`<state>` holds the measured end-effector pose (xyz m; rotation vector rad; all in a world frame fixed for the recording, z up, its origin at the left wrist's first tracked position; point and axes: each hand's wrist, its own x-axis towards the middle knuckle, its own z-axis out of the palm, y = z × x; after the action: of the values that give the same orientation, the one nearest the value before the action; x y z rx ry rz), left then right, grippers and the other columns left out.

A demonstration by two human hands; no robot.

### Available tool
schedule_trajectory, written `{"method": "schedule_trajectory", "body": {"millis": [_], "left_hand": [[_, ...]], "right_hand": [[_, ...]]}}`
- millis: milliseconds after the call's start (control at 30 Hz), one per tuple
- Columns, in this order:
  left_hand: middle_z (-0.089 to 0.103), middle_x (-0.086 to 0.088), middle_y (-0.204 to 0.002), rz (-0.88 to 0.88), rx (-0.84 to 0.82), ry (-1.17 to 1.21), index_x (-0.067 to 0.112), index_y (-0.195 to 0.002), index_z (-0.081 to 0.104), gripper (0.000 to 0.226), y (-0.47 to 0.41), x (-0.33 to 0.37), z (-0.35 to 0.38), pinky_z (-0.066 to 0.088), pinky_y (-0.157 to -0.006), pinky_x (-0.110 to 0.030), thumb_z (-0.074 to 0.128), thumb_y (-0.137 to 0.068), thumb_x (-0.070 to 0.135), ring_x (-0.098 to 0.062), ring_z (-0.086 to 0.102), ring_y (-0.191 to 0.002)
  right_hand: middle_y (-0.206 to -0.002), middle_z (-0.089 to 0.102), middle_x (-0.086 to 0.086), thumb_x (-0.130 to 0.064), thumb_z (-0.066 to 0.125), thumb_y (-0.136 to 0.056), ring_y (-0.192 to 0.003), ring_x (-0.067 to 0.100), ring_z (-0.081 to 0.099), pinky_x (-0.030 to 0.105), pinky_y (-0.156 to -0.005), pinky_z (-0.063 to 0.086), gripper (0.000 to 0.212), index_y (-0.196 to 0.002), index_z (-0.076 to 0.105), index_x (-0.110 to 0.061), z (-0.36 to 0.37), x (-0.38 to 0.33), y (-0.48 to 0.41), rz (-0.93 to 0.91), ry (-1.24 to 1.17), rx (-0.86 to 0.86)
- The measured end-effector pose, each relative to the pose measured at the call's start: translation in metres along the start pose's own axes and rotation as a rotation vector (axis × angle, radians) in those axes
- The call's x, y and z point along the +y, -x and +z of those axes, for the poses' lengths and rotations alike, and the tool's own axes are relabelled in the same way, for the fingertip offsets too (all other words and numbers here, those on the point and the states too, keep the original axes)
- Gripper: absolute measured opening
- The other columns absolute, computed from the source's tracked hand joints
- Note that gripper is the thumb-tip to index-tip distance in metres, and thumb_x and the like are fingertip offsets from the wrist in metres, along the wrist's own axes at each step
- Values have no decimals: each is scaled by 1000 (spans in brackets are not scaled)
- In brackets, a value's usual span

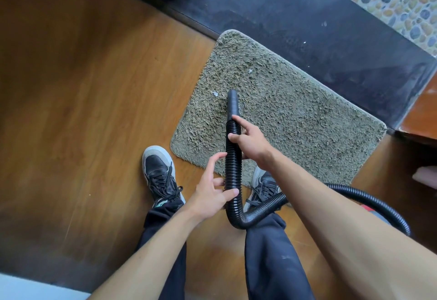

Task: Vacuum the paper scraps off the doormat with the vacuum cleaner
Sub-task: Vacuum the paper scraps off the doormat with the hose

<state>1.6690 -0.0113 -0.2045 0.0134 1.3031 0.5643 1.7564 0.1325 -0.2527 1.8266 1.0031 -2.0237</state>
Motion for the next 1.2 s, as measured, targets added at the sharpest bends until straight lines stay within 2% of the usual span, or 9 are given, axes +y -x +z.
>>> {"method": "schedule_trajectory", "body": {"millis": [67, 200, 300, 533, 633, 800, 900, 1067, 1200], "left_hand": [[68, -17, -98, 5, -3, 11, 54, -128, 39, 77, -3, 3, 0, 58, -70, -38, 63, -90, -8, -23, 66, -77], [70, -19, -103, -9, -6, -4, 52, -133, 37, 78, -8, 9, 0, 61, -71, -41, 62, -90, -8, -25, 68, -82], [71, -17, -103, -17, -20, -4, 51, -133, 36, 77, -5, 11, 1, 60, -69, -37, 61, -91, -8, -23, 68, -82], [69, -23, -107, -24, 68, 33, 56, -132, 34, 79, 10, -4, -8, 59, -72, -41, 63, -91, -5, -22, 64, -79], [70, -16, -100, -29, 97, 59, 56, -133, 34, 79, 9, -8, -16, 58, -72, -38, 63, -91, -4, -19, 65, -79], [68, -18, -109, -41, 95, 51, 62, -127, 36, 79, 10, -8, -28, 58, -72, -38, 63, -92, -4, -20, 67, -83], [63, -24, -118, -53, 68, 29, 64, -126, 37, 80, 9, -3, -26, 59, -75, -41, 64, -91, -3, -26, 67, -92], [67, -22, -114, -80, 14, -19, 62, -123, 39, 77, 8, 2, -9, 61, -81, -49, 64, -90, -3, -27, 68, -92], [70, -19, -110, -90, -12, -41, 61, -125, 37, 78, 12, -2, 0, 60, -83, -49, 64, -90, -2, -23, 69, -89]], "right_hand": [[-105, 61, 3, -2, 52, -96, -84, 19, 66, 34, -62, 59, 63, -151, 35, -28, -1, -3, -3, -1, 4, 13], [-106, 63, 3, -1, 51, -96, -76, 15, 66, 36, -63, 58, 61, -149, 37, -27, -2, -8, -7, 8, 11, 56], [-104, 63, 3, -2, 52, -95, -76, 14, 65, 36, -62, 58, 61, -150, 37, -27, -1, -8, -7, 16, 32, 57], [-113, 61, 10, -3, 52, -94, -85, 20, 63, 37, -65, 57, 64, -150, 36, -29, 24, -14, -9, 23, 164, -53], [-121, 61, 12, -9, 55, -89, -97, 27, 65, 49, -76, 60, 66, -149, 39, -33, 39, -16, -13, -14, 266, -31], [-122, 62, 13, -12, 55, -91, -97, 30, 68, 54, -74, 60, 65, -150, 36, -34, 46, -21, -15, -8, 308, -30], [-124, 61, 12, -11, 54, -94, -98, 28, 67, 54, -76, 60, 64, -150, 34, -32, 39, -18, -13, 8, 279, -8], [-114, 64, 11, -6, 51, -95, -91, 25, 67, 57, -79, 58, 63, -151, 34, -30, 18, -4, -3, 59, 172, 24], [-100, 64, 2, -4, 50, -96, -83, 18, 65, 47, -73, 60, 62, -150, 36, -30, 8, 7, 4, 91, 100, 27]]}}
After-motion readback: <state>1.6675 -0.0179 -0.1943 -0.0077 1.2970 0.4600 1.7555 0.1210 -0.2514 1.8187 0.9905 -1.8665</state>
